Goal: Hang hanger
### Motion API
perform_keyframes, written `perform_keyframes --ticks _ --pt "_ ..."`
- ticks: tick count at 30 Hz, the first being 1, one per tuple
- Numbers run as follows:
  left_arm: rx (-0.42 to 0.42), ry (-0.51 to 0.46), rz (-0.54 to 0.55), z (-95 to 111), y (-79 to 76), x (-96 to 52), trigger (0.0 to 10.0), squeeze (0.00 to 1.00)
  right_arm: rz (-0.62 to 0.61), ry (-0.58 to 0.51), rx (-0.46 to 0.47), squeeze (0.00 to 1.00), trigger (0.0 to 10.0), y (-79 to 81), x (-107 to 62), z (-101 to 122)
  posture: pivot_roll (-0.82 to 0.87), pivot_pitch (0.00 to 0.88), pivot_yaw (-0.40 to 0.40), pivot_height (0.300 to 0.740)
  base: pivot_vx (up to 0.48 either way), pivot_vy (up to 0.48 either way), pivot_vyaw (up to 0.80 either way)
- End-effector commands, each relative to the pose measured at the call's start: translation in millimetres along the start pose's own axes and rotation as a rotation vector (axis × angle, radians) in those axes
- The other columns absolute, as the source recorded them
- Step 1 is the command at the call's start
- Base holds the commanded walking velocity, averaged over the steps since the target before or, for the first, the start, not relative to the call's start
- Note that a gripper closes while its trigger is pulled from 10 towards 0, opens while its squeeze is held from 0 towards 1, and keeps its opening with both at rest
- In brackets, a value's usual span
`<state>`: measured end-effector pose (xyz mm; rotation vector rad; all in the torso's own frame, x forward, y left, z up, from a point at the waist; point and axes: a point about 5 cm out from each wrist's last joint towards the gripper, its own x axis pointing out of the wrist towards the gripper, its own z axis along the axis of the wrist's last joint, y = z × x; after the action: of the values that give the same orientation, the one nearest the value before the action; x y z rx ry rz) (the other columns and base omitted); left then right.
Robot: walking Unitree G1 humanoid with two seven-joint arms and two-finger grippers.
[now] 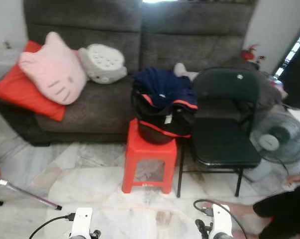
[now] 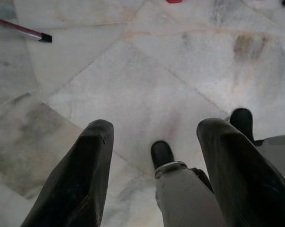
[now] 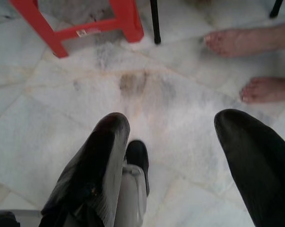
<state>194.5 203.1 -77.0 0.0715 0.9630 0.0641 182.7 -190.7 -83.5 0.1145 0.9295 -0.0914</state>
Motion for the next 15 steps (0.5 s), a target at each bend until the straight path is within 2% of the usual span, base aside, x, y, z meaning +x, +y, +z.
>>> perform_keyframes --ticks 1,5,15 --pt "-0.016 0.017 -0.007 -3.3 -2.3 -0.2 10.0 0.0 -0.012 -0.007 0.008 0.0 10.0 -3.2 -0.1 1.6 -0.06 0.0 -0.029 0.74 0.0 0.0 0.0" --pt "-0.001 0.019 -0.01 -3.3 -2.3 -0.2 10.0 0.0 -0.012 -0.008 0.01 0.0 10.0 -3.3 -0.2 1.4 -0.06 0.0 -0.029 0.74 0.0 0.0 0.0" --pt "0.0 0.023 -0.009 -3.6 -2.1 -0.2 10.0 0.0 -0.009 -0.01 -0.003 0.0 10.0 -2.8 -0.1 1.9 -0.06 0.0 -0.024 0.74 0.288 0.0 0.0"
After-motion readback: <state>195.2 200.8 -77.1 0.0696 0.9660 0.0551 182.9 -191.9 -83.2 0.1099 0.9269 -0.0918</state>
